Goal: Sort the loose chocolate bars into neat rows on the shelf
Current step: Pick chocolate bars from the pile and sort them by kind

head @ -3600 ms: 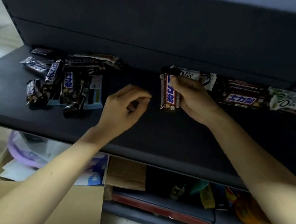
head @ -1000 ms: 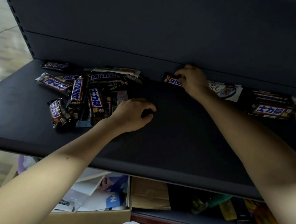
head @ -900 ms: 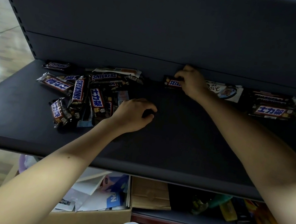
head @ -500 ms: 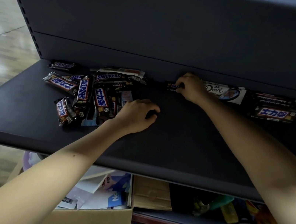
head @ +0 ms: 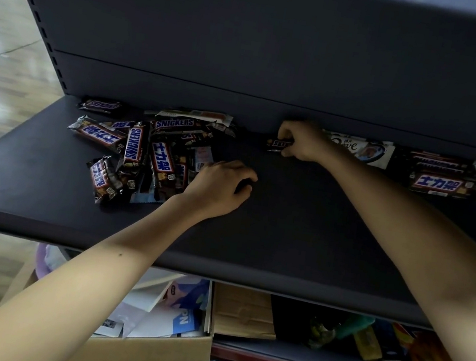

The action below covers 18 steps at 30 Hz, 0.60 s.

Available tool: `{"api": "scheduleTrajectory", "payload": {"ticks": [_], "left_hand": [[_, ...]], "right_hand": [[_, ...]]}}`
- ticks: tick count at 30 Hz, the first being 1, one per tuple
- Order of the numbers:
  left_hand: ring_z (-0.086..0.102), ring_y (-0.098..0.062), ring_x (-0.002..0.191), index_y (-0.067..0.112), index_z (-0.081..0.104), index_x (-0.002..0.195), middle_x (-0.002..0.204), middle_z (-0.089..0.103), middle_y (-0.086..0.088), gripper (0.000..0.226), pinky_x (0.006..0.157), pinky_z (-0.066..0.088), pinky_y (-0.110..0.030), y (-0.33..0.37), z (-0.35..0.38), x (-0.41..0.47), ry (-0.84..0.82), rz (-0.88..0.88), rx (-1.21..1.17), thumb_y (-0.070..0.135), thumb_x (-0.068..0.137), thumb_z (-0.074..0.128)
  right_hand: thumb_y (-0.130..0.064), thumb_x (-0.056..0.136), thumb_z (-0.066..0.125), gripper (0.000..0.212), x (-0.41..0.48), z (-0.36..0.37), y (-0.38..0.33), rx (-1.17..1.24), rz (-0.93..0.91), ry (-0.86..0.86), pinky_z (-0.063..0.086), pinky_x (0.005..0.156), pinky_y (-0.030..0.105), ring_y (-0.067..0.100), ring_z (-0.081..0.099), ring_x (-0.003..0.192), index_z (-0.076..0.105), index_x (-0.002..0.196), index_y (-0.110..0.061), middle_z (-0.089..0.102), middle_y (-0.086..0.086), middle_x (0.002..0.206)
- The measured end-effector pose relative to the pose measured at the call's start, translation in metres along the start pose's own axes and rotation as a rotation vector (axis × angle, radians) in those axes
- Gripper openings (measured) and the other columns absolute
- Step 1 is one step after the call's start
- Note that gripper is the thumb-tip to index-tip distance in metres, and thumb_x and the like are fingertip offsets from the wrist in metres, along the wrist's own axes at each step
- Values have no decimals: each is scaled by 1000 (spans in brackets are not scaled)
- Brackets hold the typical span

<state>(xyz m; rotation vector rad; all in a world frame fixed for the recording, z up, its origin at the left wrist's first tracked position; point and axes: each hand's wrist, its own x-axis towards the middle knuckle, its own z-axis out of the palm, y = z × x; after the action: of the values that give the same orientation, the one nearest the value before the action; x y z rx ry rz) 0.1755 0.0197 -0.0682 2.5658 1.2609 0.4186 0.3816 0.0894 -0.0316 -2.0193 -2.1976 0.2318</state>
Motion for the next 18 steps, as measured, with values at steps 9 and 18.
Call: {"api": "scheduleTrajectory", "payload": {"ticks": [9, 18], "left_hand": [[48, -17, 120, 24, 53, 125, 132, 51, 3, 32, 101, 38, -35, 1, 0, 0, -3, 6, 12, 29, 95, 43], [50, -18, 118, 23, 53, 124, 128, 52, 2, 31, 100, 38, -35, 0, 2, 0, 11, 13, 8, 29, 95, 44]], "right_hand": [[-9, 84, 62, 50, 0, 12, 5, -194, -36, 251, 37, 100, 37, 32, 35, 126, 46, 131, -7, 46, 14, 133], [-3, 85, 56, 49, -2, 19, 3, -184, -43, 305, 41, 97, 44, 36, 35, 125, 44, 133, -9, 41, 16, 134]]}}
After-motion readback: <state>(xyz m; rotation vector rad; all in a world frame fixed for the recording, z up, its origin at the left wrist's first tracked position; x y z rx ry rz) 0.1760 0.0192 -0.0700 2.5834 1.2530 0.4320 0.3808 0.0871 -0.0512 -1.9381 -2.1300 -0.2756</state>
